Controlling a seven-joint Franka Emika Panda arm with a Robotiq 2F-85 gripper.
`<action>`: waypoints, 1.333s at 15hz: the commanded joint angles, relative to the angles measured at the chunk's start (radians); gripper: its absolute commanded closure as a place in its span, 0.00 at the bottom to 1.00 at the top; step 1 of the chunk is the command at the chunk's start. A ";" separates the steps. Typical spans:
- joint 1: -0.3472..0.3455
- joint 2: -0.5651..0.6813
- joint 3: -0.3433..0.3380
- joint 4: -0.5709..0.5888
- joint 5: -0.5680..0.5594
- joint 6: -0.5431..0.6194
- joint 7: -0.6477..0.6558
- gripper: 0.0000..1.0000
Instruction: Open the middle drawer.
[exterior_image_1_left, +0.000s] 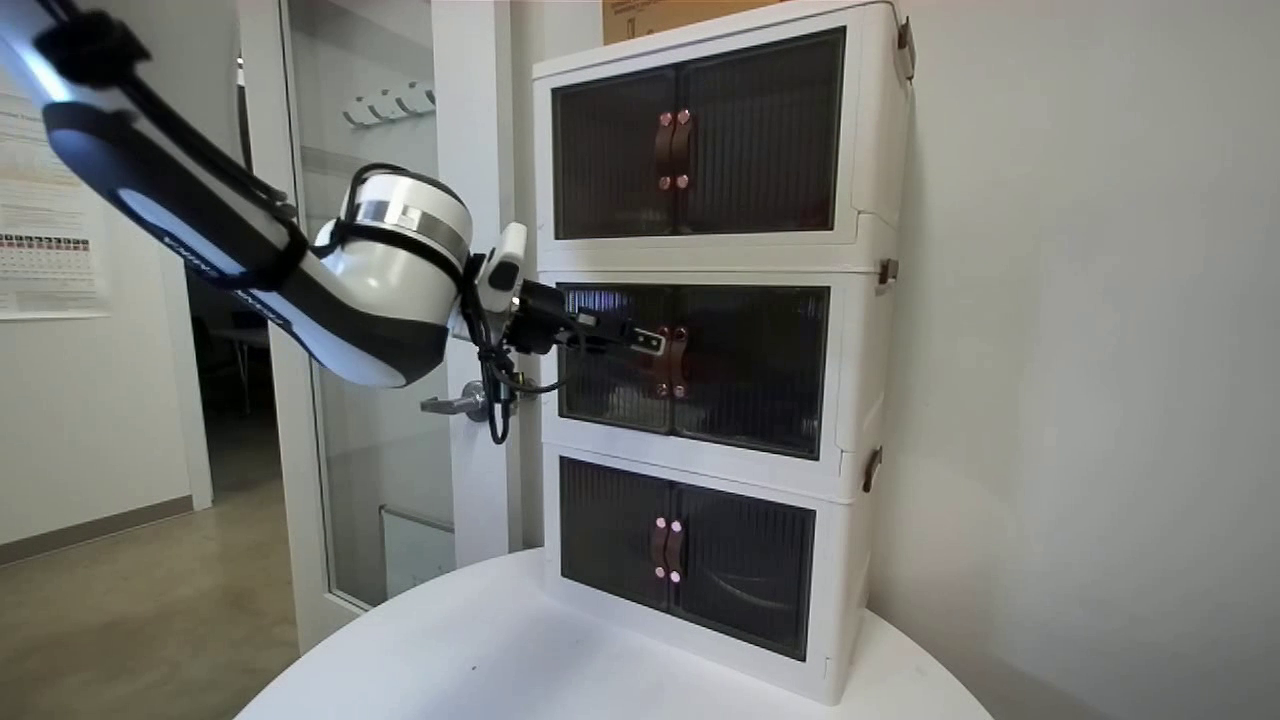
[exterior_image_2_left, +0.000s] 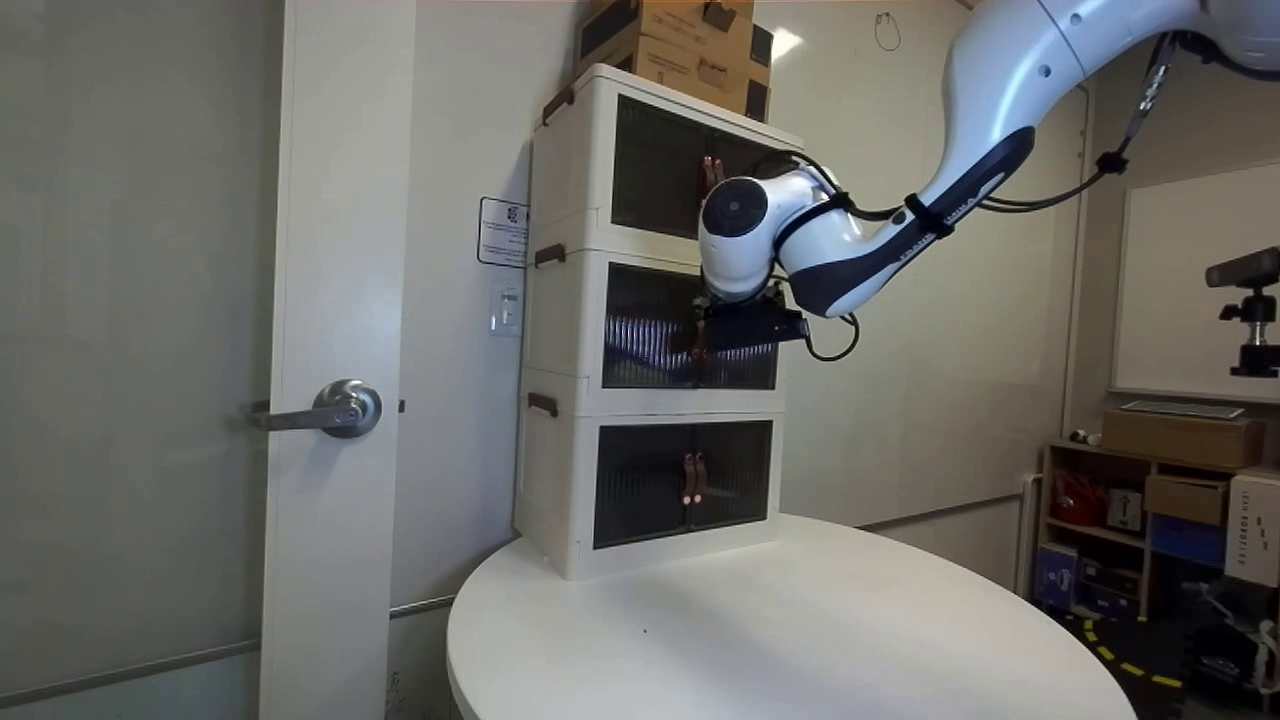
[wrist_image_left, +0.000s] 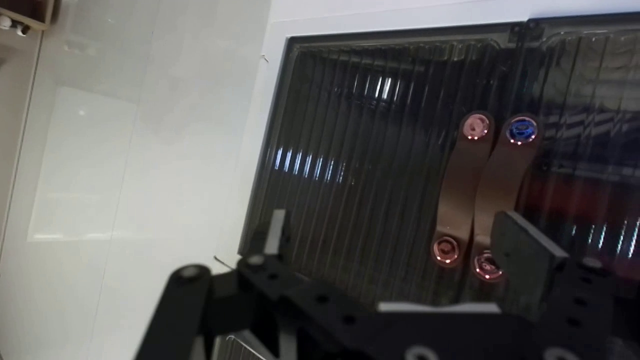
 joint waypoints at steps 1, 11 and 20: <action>0.005 0.078 -0.010 0.105 -0.009 0.019 -0.009 0.00; 0.006 0.206 -0.017 0.280 0.008 0.043 -0.031 0.00; 0.012 0.271 -0.026 0.369 0.036 0.029 -0.064 0.00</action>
